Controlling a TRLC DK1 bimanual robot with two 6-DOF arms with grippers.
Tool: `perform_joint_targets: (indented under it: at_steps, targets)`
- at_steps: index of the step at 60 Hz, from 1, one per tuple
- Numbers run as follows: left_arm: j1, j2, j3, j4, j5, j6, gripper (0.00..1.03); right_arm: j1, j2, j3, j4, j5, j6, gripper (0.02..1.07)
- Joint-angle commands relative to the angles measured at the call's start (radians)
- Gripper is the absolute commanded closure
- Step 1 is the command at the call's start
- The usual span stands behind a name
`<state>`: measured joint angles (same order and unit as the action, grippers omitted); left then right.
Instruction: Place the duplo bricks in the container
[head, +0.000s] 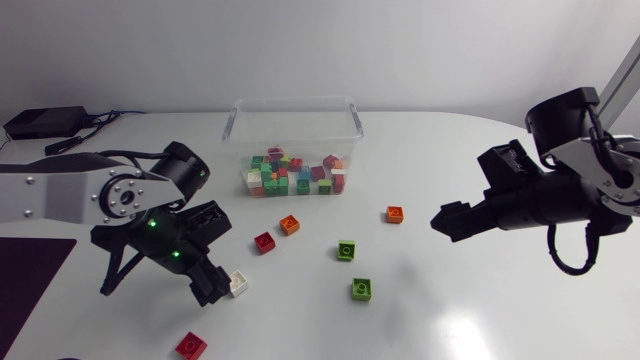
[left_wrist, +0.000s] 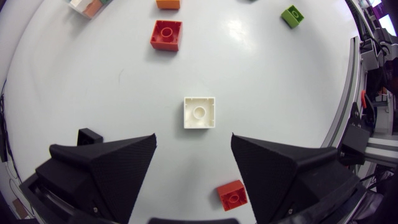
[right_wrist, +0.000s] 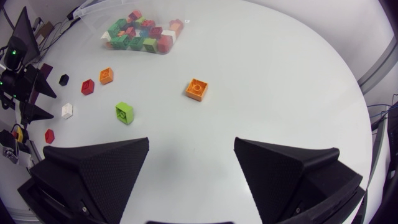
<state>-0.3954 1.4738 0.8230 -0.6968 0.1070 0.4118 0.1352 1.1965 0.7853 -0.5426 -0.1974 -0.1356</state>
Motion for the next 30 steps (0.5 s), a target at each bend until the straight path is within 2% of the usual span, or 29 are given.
perform_joint_targets:
  at_steps: [1,17,30]
  targets:
    - [-0.02,0.054,0.039,0.011,0.0,-0.011,0.27,0.009,0.043,0.029,0.0,0.01,-0.01,0.07]
    - [-0.046,0.166,0.067,0.059,-0.018,-0.027,0.27,0.057,0.098,0.054,0.026,0.067,0.008,0.07]
    - [-0.046,0.229,0.076,0.088,-0.021,-0.03,0.47,0.089,0.156,0.078,0.049,0.102,0.028,0.07]
